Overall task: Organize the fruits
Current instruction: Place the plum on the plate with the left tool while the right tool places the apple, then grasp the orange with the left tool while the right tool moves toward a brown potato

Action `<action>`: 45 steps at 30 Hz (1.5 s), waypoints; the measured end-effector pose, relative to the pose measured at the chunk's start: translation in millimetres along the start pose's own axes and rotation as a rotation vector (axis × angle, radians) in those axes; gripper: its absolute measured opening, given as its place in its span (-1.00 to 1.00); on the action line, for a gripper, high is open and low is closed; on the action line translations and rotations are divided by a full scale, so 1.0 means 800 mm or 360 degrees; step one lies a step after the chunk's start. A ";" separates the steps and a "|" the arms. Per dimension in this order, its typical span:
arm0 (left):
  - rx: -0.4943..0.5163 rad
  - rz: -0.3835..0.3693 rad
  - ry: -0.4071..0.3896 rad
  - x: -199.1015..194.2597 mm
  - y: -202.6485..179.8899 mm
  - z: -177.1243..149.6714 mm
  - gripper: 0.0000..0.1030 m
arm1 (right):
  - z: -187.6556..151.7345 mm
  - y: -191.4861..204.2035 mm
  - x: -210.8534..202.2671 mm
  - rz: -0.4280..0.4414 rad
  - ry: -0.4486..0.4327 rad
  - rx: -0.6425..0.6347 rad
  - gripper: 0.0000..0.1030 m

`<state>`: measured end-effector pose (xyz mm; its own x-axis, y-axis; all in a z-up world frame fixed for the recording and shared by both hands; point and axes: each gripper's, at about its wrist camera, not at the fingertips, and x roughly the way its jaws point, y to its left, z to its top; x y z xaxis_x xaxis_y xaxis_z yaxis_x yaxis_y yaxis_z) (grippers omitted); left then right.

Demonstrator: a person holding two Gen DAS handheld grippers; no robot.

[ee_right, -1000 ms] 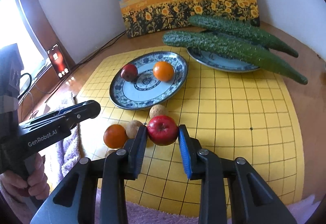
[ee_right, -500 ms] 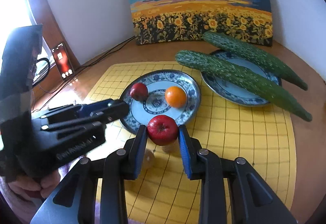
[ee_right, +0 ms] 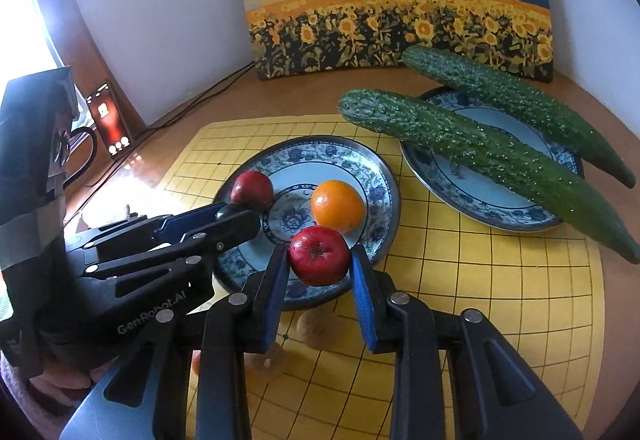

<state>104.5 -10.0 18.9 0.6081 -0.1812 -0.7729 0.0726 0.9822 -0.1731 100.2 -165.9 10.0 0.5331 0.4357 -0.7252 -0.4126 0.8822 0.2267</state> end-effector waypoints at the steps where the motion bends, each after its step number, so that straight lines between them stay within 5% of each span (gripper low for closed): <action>1: 0.0003 0.0002 -0.0011 0.000 0.000 0.000 -0.45 | 0.000 -0.001 0.002 -0.0001 0.0000 0.0001 -0.37; 27: -0.0008 -0.0059 0.0001 -0.032 -0.004 -0.001 -0.28 | 0.000 -0.008 -0.025 0.0037 -0.0103 0.0051 -0.19; 45: 0.0019 -0.0161 0.0194 -0.063 -0.004 -0.032 -0.27 | -0.033 -0.010 -0.054 -0.0011 0.0004 0.0063 -0.19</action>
<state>52.9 -5.3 42.8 0.4969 -0.2833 -0.8203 0.1387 0.9590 -0.2471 60.9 -196.0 22.2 0.5342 0.4291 -0.7284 -0.3791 0.8917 0.2472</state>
